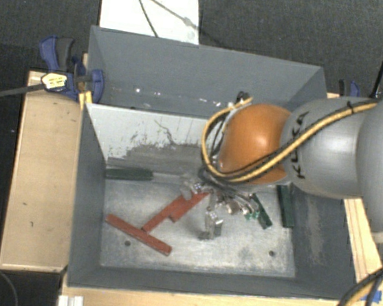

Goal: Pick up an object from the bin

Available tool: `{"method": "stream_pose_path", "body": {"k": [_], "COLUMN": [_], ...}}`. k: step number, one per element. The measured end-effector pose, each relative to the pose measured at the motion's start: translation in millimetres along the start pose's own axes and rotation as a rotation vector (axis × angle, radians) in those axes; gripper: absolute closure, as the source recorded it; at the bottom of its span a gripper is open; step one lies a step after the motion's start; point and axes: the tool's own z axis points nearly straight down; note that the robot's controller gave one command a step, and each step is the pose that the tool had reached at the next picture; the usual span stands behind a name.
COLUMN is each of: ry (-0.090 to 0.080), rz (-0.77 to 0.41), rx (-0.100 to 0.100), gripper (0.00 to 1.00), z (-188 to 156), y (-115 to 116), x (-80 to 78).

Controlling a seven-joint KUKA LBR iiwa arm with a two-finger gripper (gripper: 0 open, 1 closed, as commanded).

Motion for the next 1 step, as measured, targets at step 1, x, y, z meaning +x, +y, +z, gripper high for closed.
{"method": "stream_pose_path", "body": {"k": [1], "ry": [-0.004], "rz": [0.024], "rx": [0.001], "gripper": [0.00], "z": [-33.0], "y": [23.5], "x": [-37.9]}}
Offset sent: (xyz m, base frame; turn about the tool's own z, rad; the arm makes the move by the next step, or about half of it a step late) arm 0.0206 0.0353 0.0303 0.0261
